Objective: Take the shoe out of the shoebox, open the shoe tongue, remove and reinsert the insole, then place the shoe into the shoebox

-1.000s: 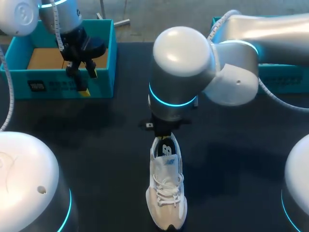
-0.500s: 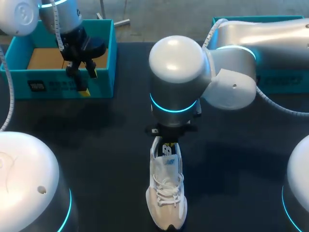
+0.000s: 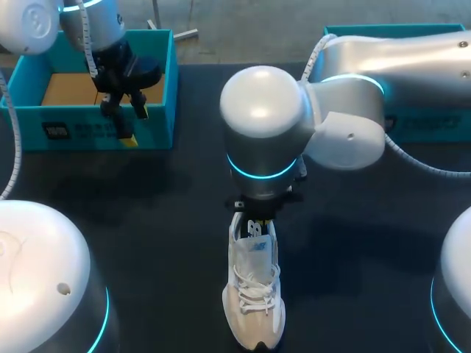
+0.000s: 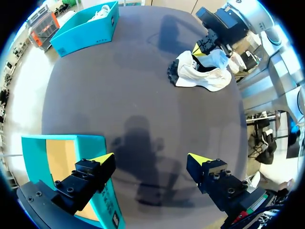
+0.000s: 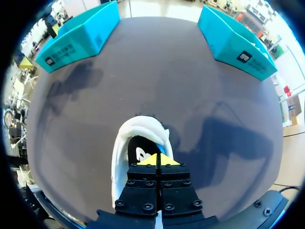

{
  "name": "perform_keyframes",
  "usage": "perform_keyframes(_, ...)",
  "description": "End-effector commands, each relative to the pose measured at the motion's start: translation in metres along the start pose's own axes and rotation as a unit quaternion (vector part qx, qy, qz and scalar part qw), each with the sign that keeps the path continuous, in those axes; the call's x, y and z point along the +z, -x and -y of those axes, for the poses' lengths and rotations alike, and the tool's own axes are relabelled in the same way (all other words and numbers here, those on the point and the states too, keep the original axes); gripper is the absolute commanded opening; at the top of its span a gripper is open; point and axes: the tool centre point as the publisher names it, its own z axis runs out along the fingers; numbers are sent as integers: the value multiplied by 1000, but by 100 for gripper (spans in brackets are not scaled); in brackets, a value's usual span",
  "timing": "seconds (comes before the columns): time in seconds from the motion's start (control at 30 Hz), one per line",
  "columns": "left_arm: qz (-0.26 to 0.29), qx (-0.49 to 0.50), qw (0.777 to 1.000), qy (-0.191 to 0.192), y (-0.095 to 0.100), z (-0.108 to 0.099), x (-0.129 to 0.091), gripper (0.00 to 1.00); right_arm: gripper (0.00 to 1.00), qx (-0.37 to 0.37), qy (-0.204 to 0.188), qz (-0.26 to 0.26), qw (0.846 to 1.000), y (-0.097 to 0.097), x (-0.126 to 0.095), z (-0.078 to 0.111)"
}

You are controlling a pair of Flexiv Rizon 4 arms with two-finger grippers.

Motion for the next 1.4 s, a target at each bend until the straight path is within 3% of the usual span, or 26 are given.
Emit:
perform_keyframes(0.03, 0, 0, 1000, 0, 0, 0, 0, 100, 0, 33, 13, 28, 999, -14, 12, 6)
perform_keyframes(0.47, 0, 0, 1000, 0, 0, 0, 0, 100, 0, 48, 2, 63, 997, -14, 33, 6)
perform_keyframes(0.7, 0, 0, 1000, 0, 0, 0, 0, 100, 0, 58, 33, 102, 993, -16, 16, 13)
perform_keyframes(0.97, 0, 0, 1000, 0, 0, 0, 0, 100, 0, 65, 36, 142, 987, -12, 20, 15)
perform_keyframes(1.4, 0, 0, 1000, 0, 0, 0, 0, 100, 0, 80, 25, 203, 976, -5, 43, 14)
